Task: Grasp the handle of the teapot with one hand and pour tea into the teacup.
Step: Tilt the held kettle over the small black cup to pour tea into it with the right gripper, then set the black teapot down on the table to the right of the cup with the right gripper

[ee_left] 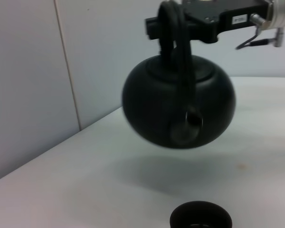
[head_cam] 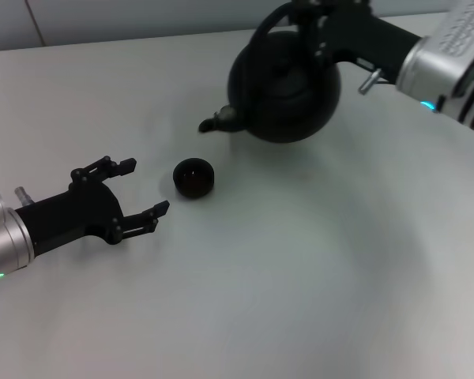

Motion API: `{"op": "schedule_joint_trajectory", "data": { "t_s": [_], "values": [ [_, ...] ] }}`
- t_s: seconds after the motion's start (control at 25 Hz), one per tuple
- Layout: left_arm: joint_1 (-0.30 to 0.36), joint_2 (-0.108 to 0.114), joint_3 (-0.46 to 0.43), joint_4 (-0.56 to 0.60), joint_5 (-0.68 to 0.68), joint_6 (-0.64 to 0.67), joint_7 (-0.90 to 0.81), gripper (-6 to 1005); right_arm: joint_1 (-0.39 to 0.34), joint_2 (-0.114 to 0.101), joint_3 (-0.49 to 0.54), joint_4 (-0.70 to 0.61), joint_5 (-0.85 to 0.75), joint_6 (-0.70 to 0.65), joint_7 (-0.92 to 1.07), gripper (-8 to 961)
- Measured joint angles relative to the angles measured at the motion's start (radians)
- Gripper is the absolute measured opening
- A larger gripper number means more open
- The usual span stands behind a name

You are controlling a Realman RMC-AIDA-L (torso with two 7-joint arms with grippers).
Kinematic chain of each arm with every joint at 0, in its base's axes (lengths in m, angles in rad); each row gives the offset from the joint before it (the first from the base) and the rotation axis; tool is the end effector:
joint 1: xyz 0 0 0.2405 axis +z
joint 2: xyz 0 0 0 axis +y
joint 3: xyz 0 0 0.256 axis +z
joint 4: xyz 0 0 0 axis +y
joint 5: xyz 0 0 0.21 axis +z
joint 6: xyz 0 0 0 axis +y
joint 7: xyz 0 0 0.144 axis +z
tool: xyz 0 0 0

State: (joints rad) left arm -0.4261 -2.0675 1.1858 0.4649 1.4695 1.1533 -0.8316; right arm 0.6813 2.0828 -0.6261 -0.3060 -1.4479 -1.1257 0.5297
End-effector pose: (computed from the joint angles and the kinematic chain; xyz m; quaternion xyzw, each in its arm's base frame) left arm -0.2901 0.3203 -0.0560 -0.9461 -0.0911 -0.1868 0.2486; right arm 0.2452 0.4067 -0.0069 -0.8581 0.0427 0.2641 0.4383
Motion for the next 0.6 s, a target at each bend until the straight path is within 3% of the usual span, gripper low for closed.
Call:
{"op": "schedule_joint_trajectory", "data": {
  "t_s": [0.28,0.6],
  "values": [
    [0.005,0.003,-0.002,0.001,0.0,-0.004,0.001,860,-0.113,-0.001,0.001,0.016,0.16,-0.021,0.074,99],
    [0.008,0.003,-0.003,0.007,0.002,-0.005,0.002,860,-0.171,0.001,0.001,0.068,0.22,-0.024,0.072,108]
  ]
}}
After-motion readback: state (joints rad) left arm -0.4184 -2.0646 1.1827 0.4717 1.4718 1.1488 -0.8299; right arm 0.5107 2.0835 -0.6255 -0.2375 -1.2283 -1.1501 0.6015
